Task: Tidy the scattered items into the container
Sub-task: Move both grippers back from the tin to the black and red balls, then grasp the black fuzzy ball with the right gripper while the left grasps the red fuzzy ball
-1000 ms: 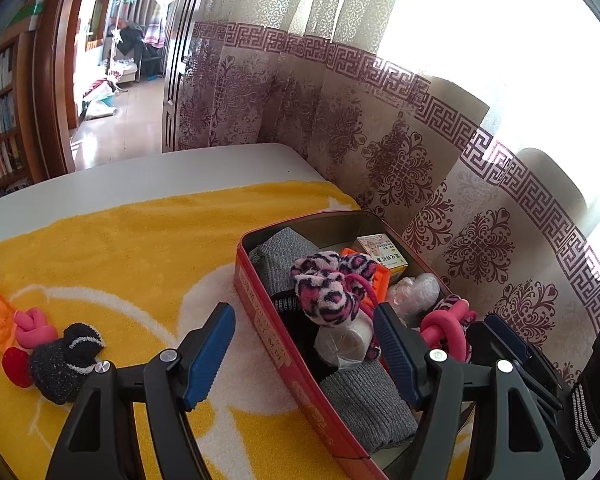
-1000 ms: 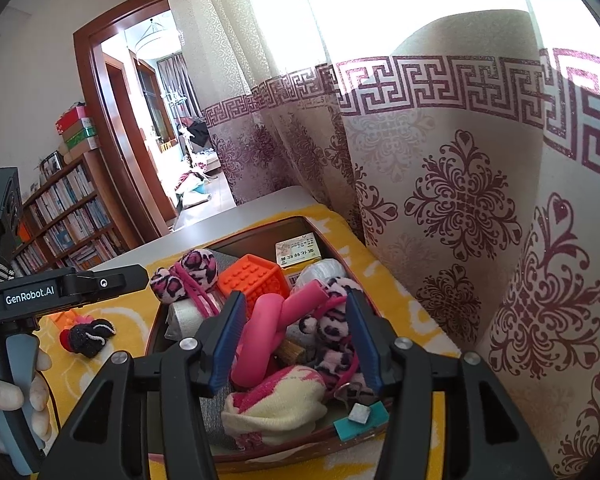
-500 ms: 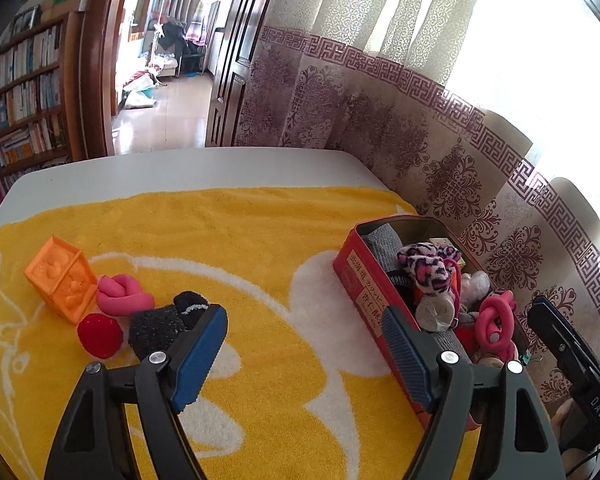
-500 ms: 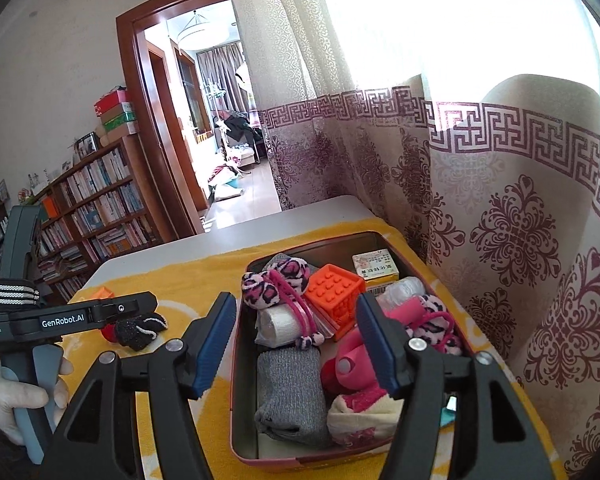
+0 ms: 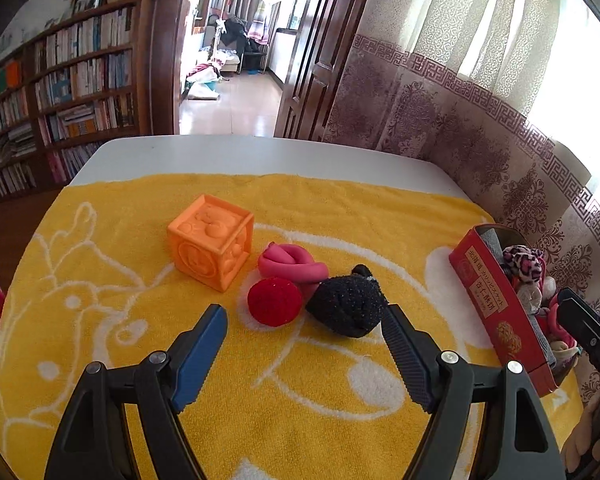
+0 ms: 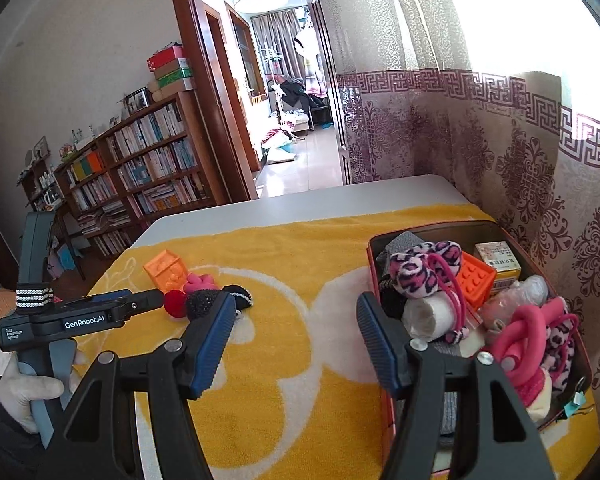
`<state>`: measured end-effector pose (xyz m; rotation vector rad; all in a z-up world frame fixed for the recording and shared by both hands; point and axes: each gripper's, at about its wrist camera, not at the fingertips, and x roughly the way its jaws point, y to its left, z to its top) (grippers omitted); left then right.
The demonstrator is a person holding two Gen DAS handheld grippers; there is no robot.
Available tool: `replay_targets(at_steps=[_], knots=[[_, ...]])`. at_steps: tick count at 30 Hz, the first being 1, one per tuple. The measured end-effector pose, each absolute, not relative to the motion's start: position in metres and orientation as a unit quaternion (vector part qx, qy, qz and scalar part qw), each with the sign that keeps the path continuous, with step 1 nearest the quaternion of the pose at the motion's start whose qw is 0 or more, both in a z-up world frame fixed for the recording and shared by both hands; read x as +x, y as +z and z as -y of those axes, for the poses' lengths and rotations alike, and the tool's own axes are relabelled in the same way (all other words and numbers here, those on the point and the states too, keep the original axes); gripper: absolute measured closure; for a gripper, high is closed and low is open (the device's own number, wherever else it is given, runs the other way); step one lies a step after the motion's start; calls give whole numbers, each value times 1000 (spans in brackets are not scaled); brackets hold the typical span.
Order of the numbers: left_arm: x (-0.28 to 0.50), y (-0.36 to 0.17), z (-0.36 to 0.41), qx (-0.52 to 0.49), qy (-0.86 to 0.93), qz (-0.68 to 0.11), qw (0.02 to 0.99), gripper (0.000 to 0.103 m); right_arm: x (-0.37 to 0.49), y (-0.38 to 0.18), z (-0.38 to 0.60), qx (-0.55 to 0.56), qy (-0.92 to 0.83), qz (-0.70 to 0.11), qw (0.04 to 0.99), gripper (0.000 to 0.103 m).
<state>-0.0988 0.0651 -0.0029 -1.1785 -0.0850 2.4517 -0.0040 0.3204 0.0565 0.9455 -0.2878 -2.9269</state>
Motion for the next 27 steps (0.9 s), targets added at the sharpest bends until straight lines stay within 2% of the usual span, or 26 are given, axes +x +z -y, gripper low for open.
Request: replay_targets(at_steps=[15, 27], knots=[[-104, -26, -14, -429, 887, 42, 167, 22, -57, 15, -240, 365, -926, 23, 90, 36], [-110, -41, -14, -447, 878, 38, 168, 22, -94, -12, -222, 393, -914, 29, 100, 32]])
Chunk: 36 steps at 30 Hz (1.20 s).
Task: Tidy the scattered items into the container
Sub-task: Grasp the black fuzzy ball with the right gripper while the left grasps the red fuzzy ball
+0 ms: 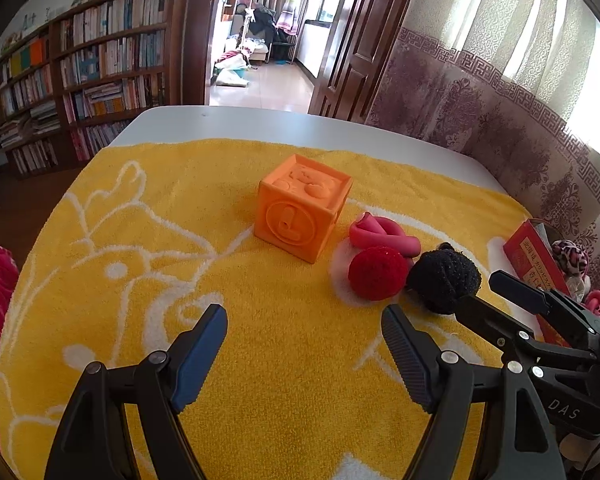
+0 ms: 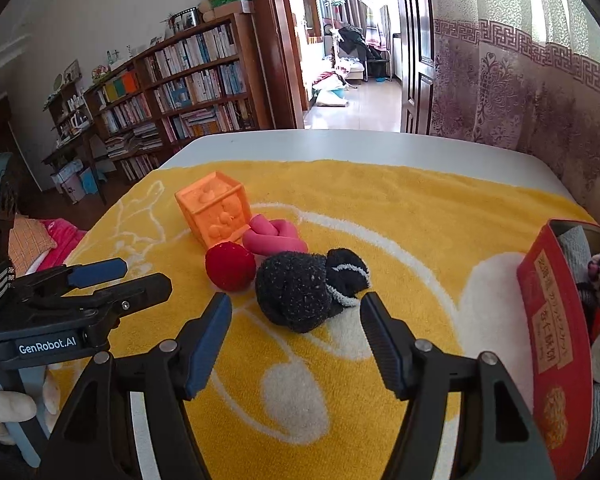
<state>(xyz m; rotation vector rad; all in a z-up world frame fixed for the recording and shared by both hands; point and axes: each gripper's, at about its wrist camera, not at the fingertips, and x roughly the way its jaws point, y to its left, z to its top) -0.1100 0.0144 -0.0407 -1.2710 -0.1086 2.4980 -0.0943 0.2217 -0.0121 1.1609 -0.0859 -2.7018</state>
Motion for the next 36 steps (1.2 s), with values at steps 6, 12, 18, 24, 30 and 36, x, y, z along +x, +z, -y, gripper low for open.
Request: replay_targets(at_steps=[6, 12, 18, 24, 30, 36], knots=[[-111, -48, -20, -454, 874, 30, 170, 22, -110, -27, -221, 412, -905, 35, 99, 32], [-111, -51, -29, -457, 871, 23, 178, 22, -111, -28, -224, 416, -904, 31, 92, 53], [-111, -45, -43, -454, 869, 12, 195, 22, -101, -20, -231, 409, -908, 24, 83, 60], [-123, -44, -62, -460, 865, -5, 201, 22, -91, -13, -250, 403, -912, 33, 65, 60], [-141, -46, -82, -463, 862, -6, 207, 22, -84, -10, -265, 397, -914, 50, 60, 60], [-153, -58, -92, -472, 858, 5, 203, 45, -82, -10, -269, 396, -914, 60, 62, 60]])
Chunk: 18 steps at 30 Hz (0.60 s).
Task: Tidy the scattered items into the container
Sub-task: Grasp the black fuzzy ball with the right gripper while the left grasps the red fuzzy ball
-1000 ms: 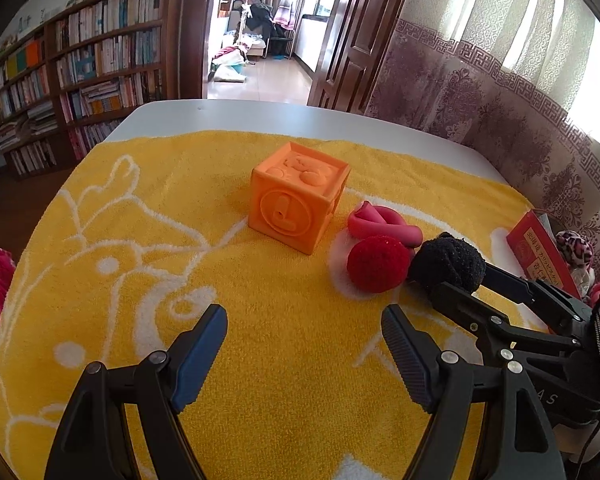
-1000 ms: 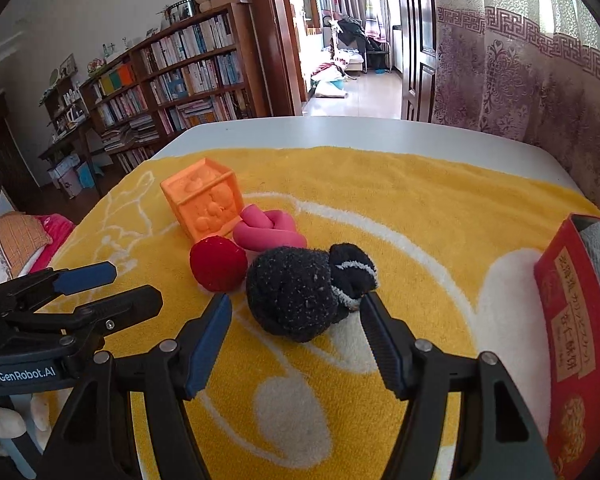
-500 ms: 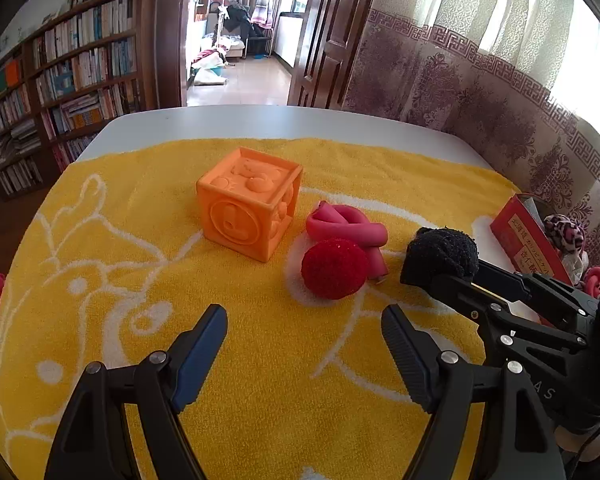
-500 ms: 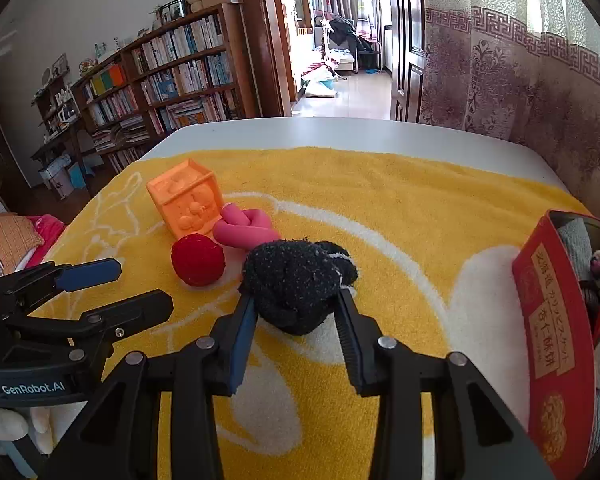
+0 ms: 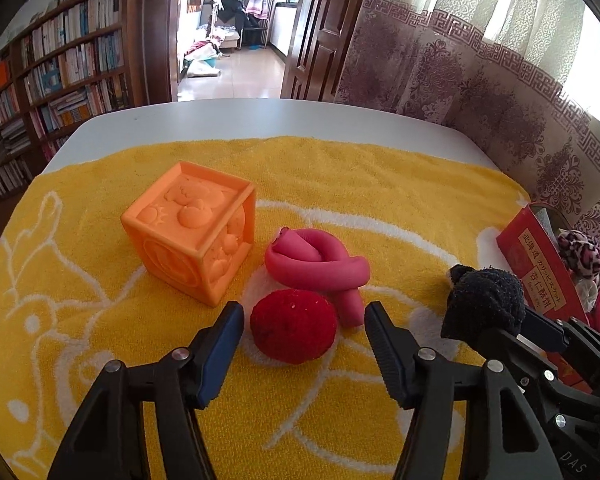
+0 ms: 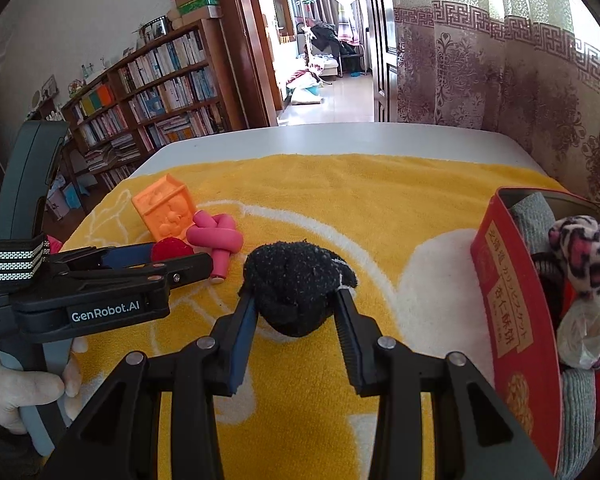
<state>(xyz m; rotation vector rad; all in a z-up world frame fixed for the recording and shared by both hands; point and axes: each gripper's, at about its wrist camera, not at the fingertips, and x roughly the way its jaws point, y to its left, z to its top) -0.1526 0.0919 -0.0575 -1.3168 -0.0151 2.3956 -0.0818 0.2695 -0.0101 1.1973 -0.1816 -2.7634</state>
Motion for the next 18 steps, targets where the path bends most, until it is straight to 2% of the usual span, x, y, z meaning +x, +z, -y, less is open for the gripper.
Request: replay_targets(at_steps=[1, 3, 5, 18], knots=[[-154, -60, -91, -473, 858, 9, 202, 49, -82, -10, -270, 395, -914, 61, 63, 60], [-153, -61, -90, -470, 859, 15, 203, 50, -81, -9, -271, 393, -915, 62, 62, 60], [-152, -60, -91, -467, 861, 12, 201, 63, -80, -8, -270, 391, -916, 64, 63, 60], [-132, -36, -83, -443, 872, 26, 207, 63, -66, 8, -272, 368, -926, 64, 60, 60]])
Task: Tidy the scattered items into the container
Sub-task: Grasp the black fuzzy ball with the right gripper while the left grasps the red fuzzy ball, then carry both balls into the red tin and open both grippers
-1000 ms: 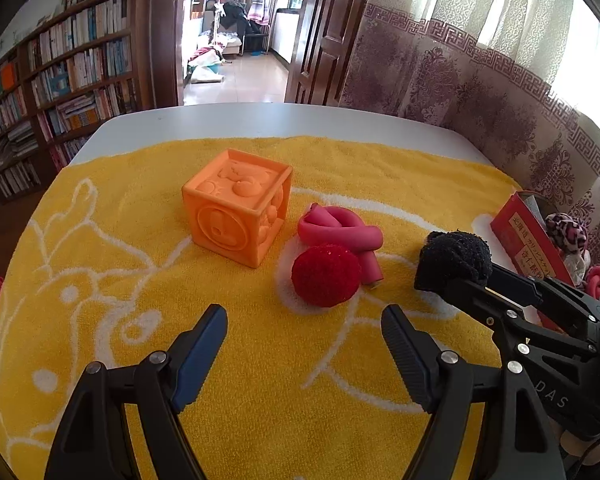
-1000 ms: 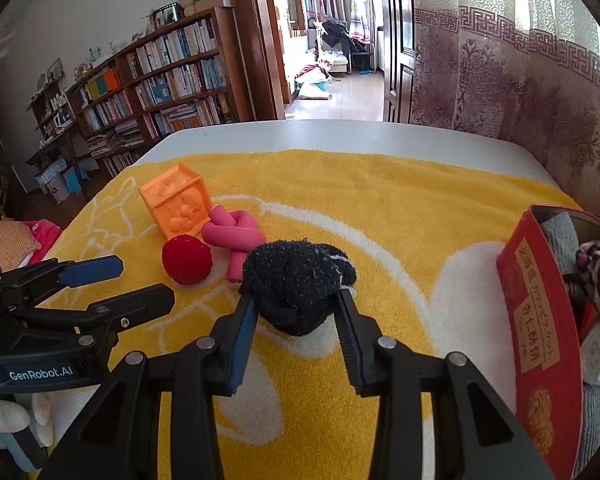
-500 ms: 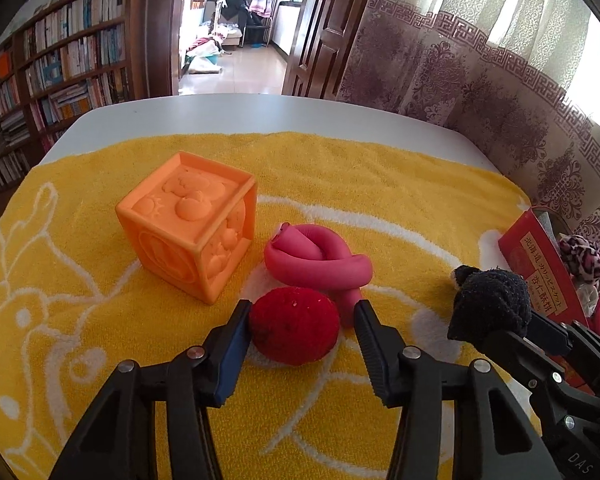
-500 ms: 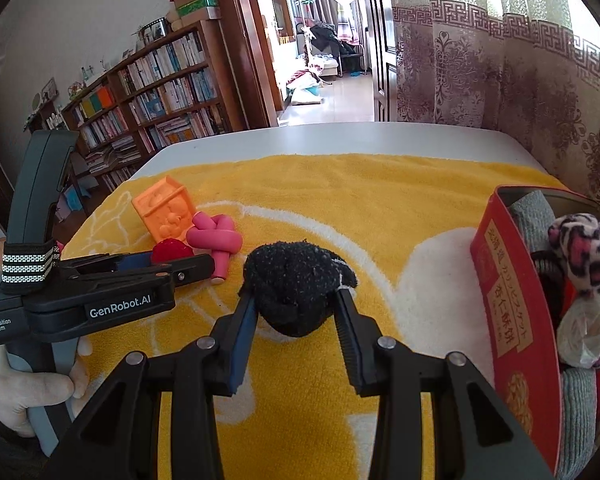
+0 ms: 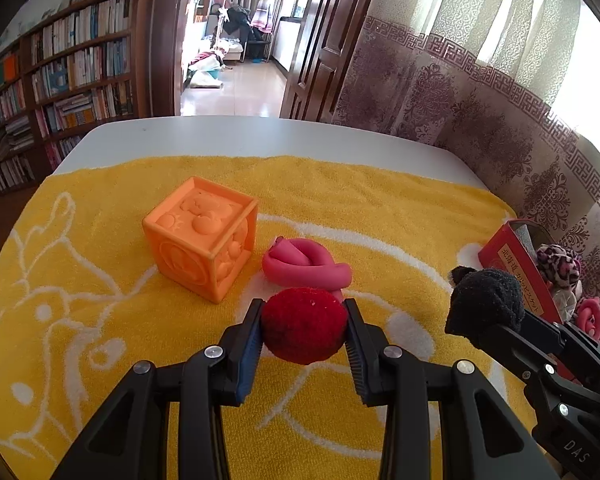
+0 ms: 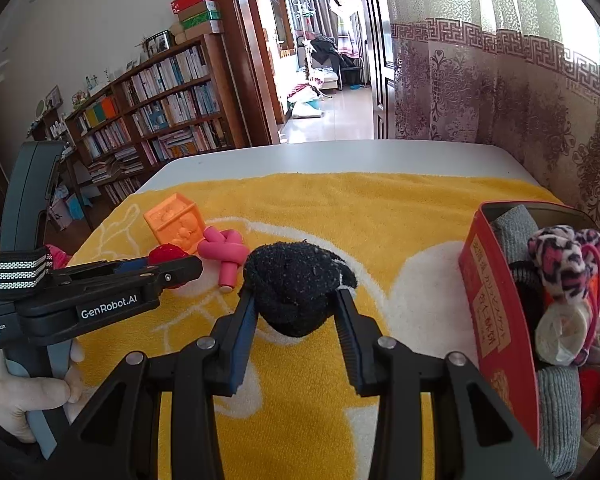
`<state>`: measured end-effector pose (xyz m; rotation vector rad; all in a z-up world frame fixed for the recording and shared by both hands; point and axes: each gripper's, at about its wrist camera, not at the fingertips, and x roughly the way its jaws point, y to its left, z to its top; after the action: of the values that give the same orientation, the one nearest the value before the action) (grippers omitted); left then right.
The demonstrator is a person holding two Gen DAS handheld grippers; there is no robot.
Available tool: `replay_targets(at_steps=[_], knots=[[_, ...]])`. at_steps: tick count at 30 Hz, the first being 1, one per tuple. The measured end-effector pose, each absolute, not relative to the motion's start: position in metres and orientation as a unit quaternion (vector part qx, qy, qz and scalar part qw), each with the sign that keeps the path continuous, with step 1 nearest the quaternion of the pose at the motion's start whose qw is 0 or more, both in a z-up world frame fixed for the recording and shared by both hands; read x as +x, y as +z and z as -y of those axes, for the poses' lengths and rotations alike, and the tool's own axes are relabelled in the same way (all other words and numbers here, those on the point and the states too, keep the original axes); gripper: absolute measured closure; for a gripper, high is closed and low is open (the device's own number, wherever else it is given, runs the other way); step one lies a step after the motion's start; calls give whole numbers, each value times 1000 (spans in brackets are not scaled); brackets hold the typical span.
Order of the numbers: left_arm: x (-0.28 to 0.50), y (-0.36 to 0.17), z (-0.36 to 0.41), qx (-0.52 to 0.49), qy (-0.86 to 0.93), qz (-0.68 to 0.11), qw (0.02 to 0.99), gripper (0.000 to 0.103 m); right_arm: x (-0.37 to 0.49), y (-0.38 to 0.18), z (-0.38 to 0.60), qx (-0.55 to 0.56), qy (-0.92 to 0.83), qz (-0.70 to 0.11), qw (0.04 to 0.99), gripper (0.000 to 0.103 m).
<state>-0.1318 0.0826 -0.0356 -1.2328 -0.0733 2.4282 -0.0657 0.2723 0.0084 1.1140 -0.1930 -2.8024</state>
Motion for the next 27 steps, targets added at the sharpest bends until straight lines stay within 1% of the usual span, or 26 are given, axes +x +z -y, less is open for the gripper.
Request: replay_targets(at_steps=[11, 27], knots=[[-103, -3, -115, -416, 876, 12, 246, 63, -37, 30, -309, 338, -937, 83, 30, 60], [-48, 26, -208, -395, 852, -20, 344, 63, 37, 67, -425, 276, -951, 113, -77, 60]])
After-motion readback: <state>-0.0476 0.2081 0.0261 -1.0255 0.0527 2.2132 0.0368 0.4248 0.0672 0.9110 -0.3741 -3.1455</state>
